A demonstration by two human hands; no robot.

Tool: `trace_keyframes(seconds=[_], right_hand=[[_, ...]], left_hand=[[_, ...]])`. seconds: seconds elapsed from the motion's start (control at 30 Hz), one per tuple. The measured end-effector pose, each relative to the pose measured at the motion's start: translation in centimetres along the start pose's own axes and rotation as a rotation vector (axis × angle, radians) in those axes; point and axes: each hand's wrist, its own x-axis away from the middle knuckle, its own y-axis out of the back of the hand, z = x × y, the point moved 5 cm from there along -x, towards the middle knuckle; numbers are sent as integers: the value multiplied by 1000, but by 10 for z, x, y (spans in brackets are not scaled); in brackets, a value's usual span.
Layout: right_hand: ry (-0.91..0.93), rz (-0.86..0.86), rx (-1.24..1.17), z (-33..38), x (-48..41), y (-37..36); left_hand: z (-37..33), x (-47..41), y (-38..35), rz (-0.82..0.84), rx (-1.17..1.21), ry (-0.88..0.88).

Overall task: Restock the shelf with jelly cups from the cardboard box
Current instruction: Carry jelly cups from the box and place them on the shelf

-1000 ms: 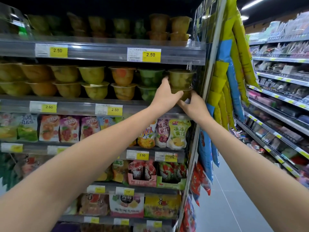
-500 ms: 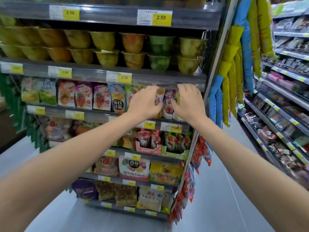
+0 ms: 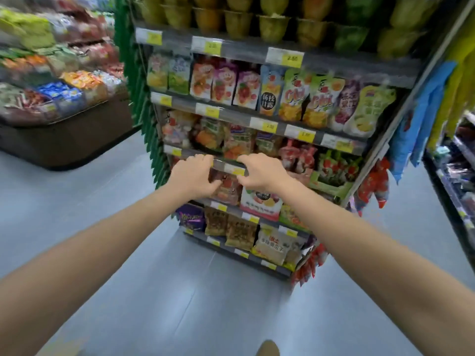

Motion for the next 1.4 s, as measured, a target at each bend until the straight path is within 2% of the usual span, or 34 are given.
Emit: trace_keyframes(seconds=[0.27,0.83,0.93,1.17,1.4], right_hand=[[278,115,-100,215,13,-50],[862,323,-90,586,7,-131],[951,386,-84,649,-1,-152],[1070,546,-21,767,-23,-213],[1161,660,53,843,-20,-270]], left_hand=[[127,189,-21,150,72,315],[365,508,-77,225,259,1064],[398,553,-85,270,223,1167],[469,626,-120,388,318,1350],[503,691,-173,462,434,1497]])
